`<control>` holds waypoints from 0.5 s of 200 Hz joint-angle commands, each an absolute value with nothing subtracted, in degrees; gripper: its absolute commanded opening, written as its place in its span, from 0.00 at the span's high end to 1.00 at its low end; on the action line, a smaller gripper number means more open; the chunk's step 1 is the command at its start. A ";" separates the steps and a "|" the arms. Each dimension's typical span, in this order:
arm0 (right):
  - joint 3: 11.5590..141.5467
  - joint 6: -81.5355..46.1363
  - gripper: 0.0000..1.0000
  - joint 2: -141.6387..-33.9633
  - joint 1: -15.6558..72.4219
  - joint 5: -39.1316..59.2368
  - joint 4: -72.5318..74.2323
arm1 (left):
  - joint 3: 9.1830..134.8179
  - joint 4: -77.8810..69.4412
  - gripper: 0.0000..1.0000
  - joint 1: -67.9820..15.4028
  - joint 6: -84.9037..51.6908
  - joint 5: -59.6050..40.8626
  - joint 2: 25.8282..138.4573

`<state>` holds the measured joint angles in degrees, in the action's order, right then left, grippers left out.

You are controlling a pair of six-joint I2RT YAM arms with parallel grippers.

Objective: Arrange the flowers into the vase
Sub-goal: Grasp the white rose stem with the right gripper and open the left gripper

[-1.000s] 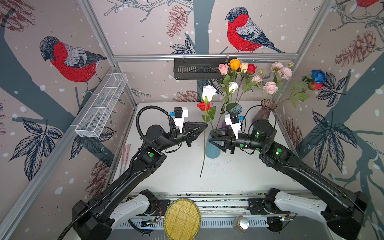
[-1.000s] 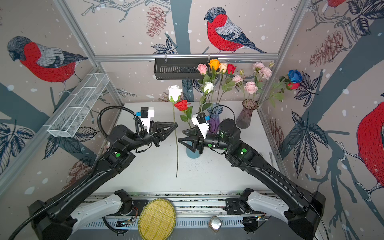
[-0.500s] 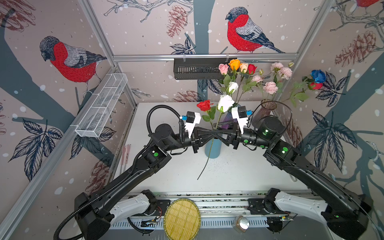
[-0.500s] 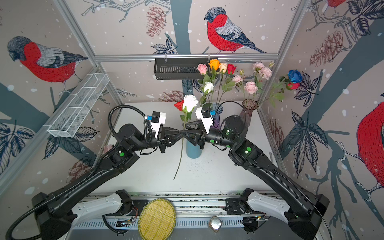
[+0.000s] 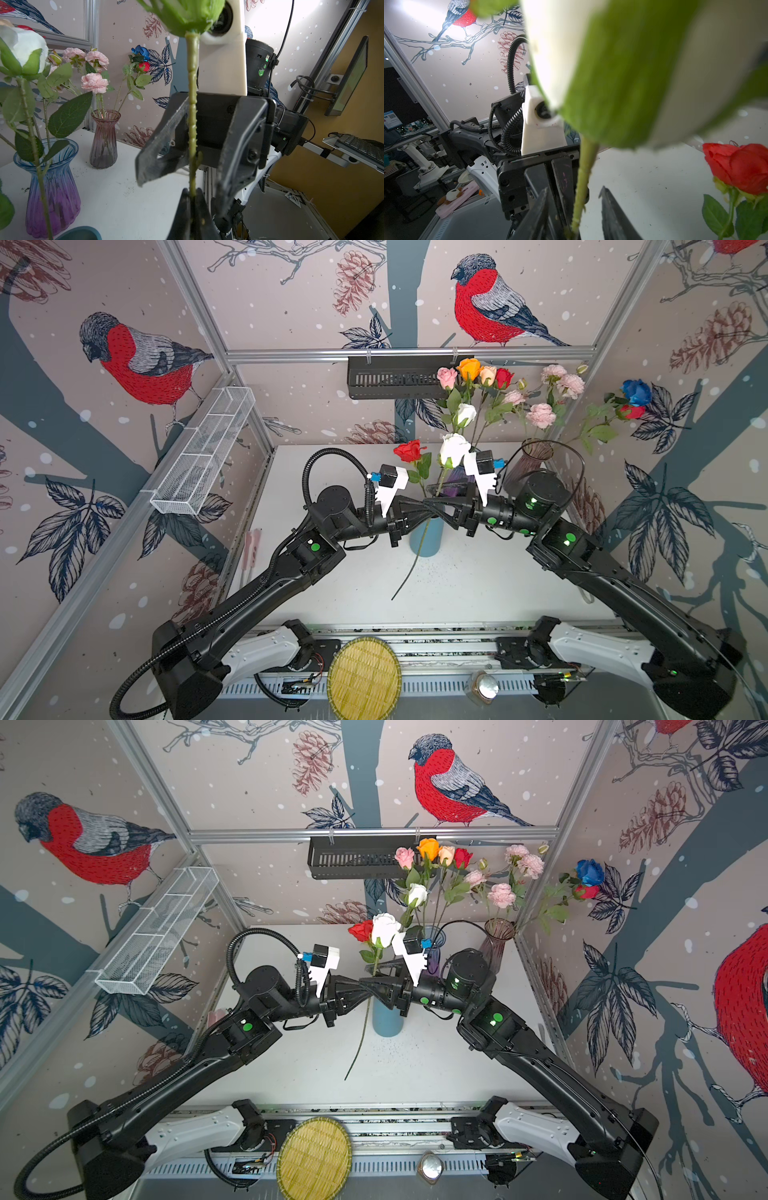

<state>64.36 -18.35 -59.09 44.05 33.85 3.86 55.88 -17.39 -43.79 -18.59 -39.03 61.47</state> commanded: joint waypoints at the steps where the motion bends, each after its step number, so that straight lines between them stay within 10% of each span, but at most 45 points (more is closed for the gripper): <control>1: 65.49 -18.37 0.46 -58.72 43.84 32.80 4.58 | 56.34 -17.21 1.00 -43.95 -16.90 -39.16 61.42; 100: 66.01 -18.34 0.95 -58.69 43.76 32.69 4.22 | 56.67 -16.61 1.00 -44.17 -16.79 -37.82 61.52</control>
